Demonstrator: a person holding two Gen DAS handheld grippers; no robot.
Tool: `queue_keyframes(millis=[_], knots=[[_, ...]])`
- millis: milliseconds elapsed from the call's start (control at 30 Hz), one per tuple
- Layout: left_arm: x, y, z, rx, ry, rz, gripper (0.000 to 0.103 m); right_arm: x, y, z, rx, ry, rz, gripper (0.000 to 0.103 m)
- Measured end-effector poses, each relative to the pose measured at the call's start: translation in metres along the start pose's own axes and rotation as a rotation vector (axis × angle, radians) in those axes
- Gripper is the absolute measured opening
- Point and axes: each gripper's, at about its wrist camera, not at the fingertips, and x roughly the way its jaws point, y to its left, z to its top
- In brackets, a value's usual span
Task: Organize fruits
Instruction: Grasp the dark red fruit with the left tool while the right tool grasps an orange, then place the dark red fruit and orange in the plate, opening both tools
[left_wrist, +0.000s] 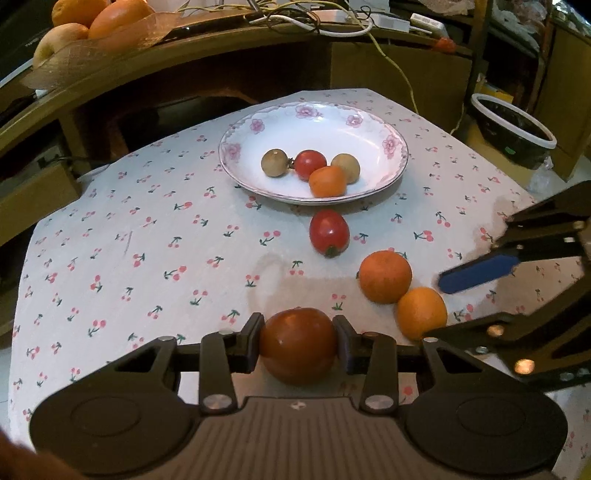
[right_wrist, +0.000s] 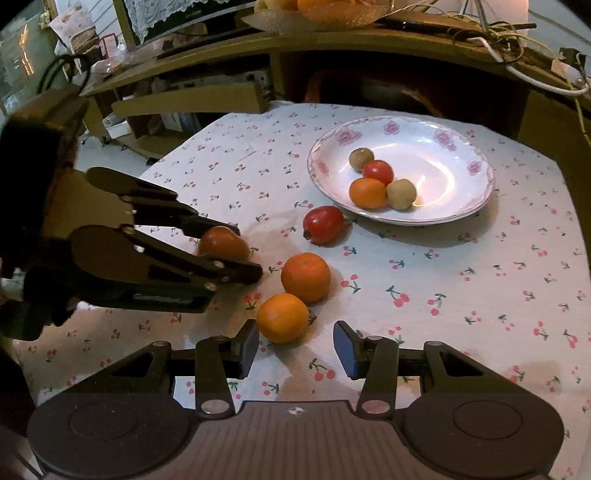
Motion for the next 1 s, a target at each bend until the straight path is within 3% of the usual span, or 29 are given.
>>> queue_keyframes(millis=[333, 767, 867, 933, 1000], knots=[[-0.01, 0.003, -0.016, 0.03, 0.02, -0.018, 0.047, 0.017, 0.006, 0.004, -0.037, -0.005, -0.023, 0.046], [-0.018, 0.005, -0.027, 0.047, 0.023, 0.003, 0.058, 0.017, 0.01, 0.001, -0.072, -0.006, -0.042, 0.046], [-0.019, 0.001, -0.027, 0.059, 0.03, 0.017, 0.056, 0.017, 0.01, 0.001, -0.073, -0.006, -0.046, 0.045], [-0.02, 0.0, -0.026, 0.062, 0.032, 0.025, 0.046, 0.016, 0.01, 0.001, -0.075, -0.001, -0.054, 0.041], [-0.02, 0.0, -0.025, 0.044, 0.034, 0.026, 0.046, 0.014, 0.01, 0.0, -0.072, 0.003, -0.057, 0.033]])
